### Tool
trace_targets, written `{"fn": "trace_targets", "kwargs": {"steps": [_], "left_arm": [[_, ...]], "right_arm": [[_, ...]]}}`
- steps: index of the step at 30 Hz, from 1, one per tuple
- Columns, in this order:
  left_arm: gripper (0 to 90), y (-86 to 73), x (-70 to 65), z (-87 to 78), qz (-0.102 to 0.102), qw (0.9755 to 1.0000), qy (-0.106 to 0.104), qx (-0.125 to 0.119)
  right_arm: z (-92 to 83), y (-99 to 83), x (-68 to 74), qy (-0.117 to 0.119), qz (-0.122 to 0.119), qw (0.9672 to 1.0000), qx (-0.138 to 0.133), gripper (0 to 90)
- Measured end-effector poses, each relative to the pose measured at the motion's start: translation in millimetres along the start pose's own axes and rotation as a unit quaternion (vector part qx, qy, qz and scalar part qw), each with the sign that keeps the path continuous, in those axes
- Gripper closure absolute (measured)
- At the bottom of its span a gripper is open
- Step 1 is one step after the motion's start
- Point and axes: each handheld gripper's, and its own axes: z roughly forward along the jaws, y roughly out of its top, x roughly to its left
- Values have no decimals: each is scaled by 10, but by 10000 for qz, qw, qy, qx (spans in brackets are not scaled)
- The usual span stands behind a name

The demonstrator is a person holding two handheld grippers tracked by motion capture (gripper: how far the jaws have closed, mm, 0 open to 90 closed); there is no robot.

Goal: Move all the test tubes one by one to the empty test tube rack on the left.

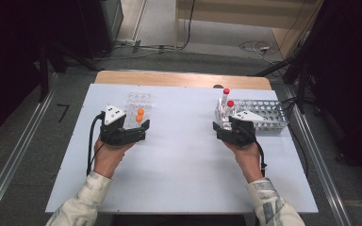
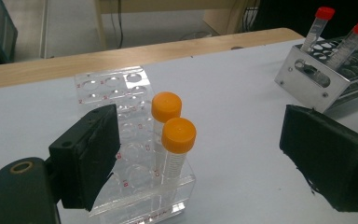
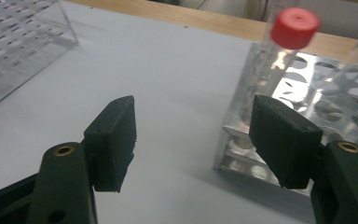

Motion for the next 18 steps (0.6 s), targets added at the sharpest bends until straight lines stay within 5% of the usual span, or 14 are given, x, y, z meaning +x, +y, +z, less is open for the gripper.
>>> {"fn": "trace_targets", "kwargs": {"steps": [9, 18], "left_arm": [[124, 17, -20, -9, 22, 10000, -13, -95], [124, 9, -11, -1, 37, 10000, -4, -70]], "right_arm": [[193, 15, -175, -410, 353, 9985, 28, 327], [288, 136, -304, -418, 396, 9983, 81, 475]]}}
